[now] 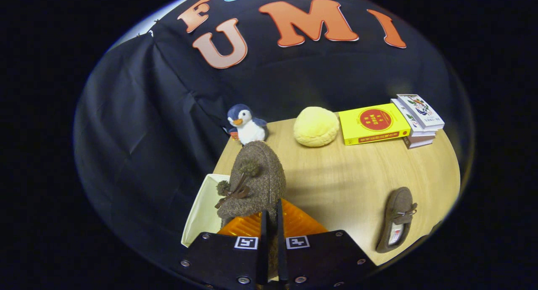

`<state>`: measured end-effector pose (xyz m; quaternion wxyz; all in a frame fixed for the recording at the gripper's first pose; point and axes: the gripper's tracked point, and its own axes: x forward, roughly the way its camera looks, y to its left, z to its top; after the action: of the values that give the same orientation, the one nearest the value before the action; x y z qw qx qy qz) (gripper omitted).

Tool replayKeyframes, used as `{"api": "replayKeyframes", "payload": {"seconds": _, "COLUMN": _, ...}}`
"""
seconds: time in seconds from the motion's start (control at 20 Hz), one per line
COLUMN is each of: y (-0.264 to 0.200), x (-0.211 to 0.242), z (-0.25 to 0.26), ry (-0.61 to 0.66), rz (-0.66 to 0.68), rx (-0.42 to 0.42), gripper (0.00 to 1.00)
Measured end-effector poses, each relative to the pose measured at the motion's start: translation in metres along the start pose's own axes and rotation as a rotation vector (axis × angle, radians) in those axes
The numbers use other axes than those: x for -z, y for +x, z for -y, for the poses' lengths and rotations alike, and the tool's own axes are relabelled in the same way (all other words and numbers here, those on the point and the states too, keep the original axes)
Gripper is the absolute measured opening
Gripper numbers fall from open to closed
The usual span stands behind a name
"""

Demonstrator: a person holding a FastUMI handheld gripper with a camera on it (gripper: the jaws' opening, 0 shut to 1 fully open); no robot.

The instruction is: Open the storage box then place both shoes into the box .Put the left shoe in first, then the right shoe, with the right side of both shoes facing outward in a uniform manner.

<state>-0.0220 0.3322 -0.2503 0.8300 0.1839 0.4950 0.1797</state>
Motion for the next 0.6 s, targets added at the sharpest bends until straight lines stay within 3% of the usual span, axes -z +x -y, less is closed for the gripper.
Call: {"api": "replayKeyframes", "payload": {"seconds": 0.6, "y": 0.068, "x": 0.068, "z": -0.077, "ry": -0.003, "rz": -0.212, "rx": 0.009, "gripper": 0.10}}
